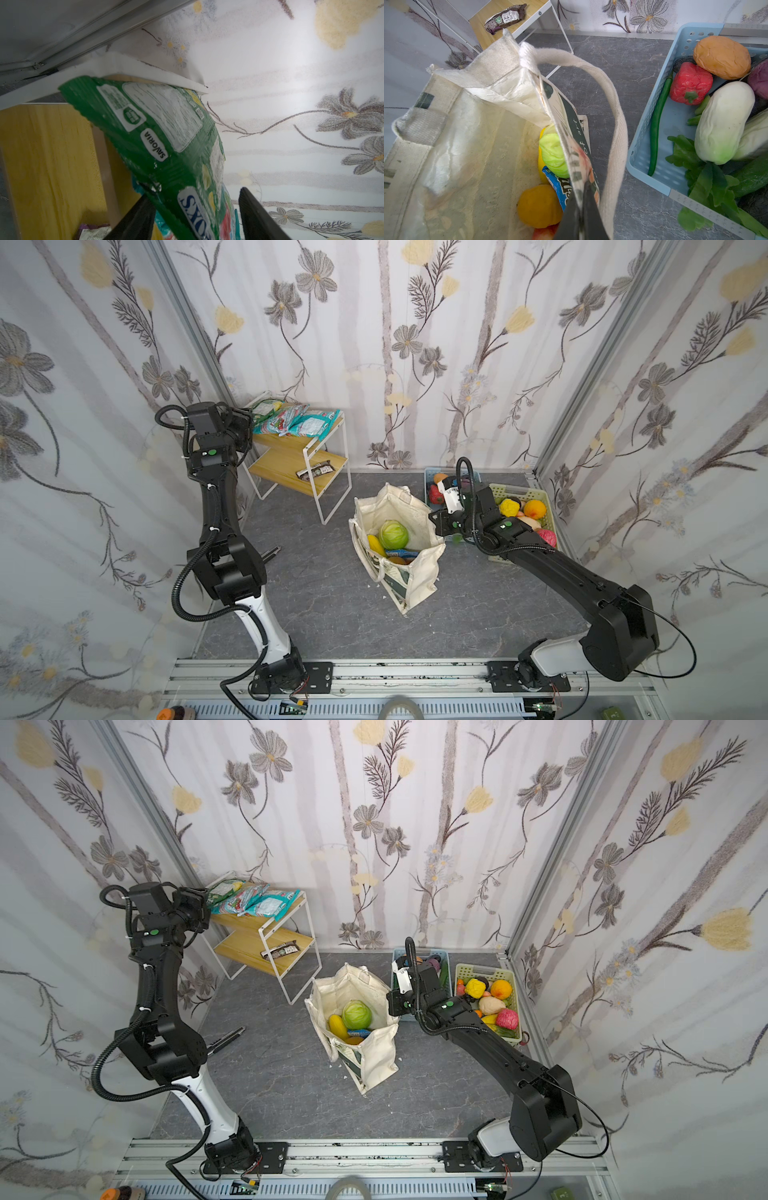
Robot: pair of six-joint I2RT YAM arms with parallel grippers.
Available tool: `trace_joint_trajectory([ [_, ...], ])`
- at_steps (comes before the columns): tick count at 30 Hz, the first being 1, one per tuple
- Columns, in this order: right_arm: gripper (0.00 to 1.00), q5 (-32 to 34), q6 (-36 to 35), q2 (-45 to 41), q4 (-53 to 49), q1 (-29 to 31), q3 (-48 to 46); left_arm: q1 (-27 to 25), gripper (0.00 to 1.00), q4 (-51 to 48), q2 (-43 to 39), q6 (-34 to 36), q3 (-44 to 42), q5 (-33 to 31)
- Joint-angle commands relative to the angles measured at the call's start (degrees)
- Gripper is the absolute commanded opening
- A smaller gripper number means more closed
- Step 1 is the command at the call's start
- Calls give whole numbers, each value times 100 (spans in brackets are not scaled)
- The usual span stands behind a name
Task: Place the food into the grocery bag and tie it
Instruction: 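Lower the left gripper onto the green Fox's candy bag on the shelf and grasp it, then lift the green Fox's bag off the shelf with the left gripper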
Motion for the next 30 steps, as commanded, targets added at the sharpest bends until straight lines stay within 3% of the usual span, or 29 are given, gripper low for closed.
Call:
trace_joint_trajectory([
  [1, 0, -7, -21, 20, 127, 4, 73, -7, 60, -6, 63, -17, 102, 35],
  [19, 0, 27, -12, 25, 98, 43, 91, -16, 11, -1, 10, 137, 46, 143],
  [30, 0, 52, -3, 19, 84, 73, 73, -72, 0, -19, -130, 255, 98, 174],
])
